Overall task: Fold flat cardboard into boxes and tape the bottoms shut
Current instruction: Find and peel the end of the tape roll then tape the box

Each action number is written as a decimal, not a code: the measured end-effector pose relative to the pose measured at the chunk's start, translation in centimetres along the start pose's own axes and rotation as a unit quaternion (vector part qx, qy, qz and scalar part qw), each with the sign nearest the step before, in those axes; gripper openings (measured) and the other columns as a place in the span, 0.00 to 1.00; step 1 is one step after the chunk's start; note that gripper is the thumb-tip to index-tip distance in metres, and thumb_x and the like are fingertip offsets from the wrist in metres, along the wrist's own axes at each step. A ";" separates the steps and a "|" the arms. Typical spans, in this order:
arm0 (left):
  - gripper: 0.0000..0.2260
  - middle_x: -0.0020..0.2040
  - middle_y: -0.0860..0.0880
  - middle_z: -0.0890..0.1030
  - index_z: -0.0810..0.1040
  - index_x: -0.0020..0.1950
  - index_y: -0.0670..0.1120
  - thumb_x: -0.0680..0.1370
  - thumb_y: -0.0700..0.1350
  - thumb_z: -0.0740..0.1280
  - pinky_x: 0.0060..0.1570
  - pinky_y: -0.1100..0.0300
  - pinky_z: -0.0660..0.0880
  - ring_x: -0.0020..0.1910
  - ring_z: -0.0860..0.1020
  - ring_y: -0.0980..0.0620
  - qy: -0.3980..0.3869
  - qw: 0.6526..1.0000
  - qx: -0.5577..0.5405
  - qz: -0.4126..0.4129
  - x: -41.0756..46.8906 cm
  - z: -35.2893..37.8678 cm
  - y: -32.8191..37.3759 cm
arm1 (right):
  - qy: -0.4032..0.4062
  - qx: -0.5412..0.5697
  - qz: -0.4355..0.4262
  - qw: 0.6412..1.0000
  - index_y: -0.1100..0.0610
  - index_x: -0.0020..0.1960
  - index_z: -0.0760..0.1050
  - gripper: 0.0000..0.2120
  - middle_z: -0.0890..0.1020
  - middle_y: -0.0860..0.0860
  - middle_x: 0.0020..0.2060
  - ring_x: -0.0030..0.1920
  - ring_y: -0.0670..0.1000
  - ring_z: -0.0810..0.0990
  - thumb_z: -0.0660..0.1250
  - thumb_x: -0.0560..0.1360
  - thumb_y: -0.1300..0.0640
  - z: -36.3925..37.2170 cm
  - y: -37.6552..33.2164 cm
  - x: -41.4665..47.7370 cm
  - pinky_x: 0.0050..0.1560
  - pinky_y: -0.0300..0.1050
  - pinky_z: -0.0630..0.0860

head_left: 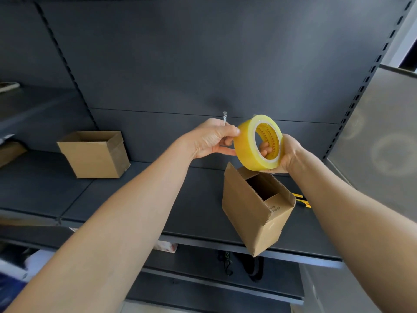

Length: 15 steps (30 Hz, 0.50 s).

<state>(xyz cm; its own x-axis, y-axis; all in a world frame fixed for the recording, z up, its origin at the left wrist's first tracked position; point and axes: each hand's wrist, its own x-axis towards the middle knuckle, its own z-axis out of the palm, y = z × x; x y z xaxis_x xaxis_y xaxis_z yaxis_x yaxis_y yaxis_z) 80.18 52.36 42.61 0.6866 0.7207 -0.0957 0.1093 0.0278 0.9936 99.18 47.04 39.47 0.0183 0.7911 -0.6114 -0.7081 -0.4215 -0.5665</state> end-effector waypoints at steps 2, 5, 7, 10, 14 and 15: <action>0.07 0.30 0.49 0.69 0.72 0.38 0.42 0.76 0.35 0.64 0.51 0.45 0.80 0.32 0.72 0.55 0.035 0.999 0.030 0.010 -0.1 0.0 0.0 | -0.004 0.006 -0.002 1.000 0.54 0.32 0.67 0.16 0.70 0.47 0.27 0.22 0.46 0.67 0.55 0.76 0.50 0.3 0.3 0.1 0.32 0.34 0.68; 0.02 0.29 0.50 0.69 0.72 0.42 0.40 0.74 0.34 0.63 0.46 0.47 0.81 0.32 0.69 0.54 0.060 0.998 0.023 0.002 -0.5 -0.6 -0.2 | -0.010 0.004 0.002 1.000 0.55 0.31 0.67 0.16 0.70 0.48 0.26 0.21 0.47 0.67 0.55 0.76 0.51 0.9 0.5 0.1 0.31 0.34 0.69; 0.05 0.32 0.49 0.71 0.75 0.48 0.39 0.76 0.39 0.67 0.47 0.45 0.80 0.33 0.70 0.54 0.013 1.000 -0.021 -0.018 -1.0 -1.2 -0.2 | -0.017 -0.003 0.003 1.000 0.55 0.31 0.68 0.17 0.70 0.48 0.25 0.21 0.48 0.68 0.55 0.76 0.50 1.2 0.5 0.1 0.31 0.35 0.70; 0.11 0.33 0.50 0.73 0.74 0.54 0.38 0.76 0.43 0.69 0.49 0.44 0.80 0.36 0.71 0.53 0.001 0.999 -0.026 -0.030 -1.6 -2.0 -0.6 | -0.025 -0.006 0.018 1.000 0.55 0.30 0.67 0.17 0.70 0.49 0.24 0.20 0.48 0.67 0.55 0.76 0.50 1.6 1.0 0.3 0.29 0.36 0.72; 0.04 0.32 0.50 0.76 0.77 0.42 0.41 0.76 0.38 0.68 0.48 0.45 0.80 0.37 0.73 0.53 -0.002 0.999 -0.039 -0.021 -2.4 -2.3 -0.9 | -0.041 -0.024 0.033 0.998 0.55 0.31 0.67 0.18 0.71 0.49 0.24 0.20 0.48 0.68 0.55 0.76 0.49 1.7 1.6 0.6 0.30 0.35 0.71; 0.05 0.32 0.49 0.76 0.77 0.40 0.42 0.76 0.37 0.67 0.47 0.46 0.80 0.36 0.73 0.53 0.000 0.999 -0.039 -0.020 -2.5 -2.4 -0.9 | -0.043 -0.027 0.036 0.998 0.55 0.31 0.68 0.18 0.71 0.49 0.24 0.20 0.48 0.68 0.55 0.76 0.49 1.8 1.6 0.7 0.30 0.35 0.70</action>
<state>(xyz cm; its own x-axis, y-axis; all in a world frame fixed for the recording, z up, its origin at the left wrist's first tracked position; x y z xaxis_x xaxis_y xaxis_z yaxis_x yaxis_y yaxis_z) 76.59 52.22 42.05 0.6831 0.7178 -0.1347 0.0805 0.1093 0.9907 96.79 47.70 39.10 -0.0931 0.7918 -0.6037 -0.6665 -0.5000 -0.5530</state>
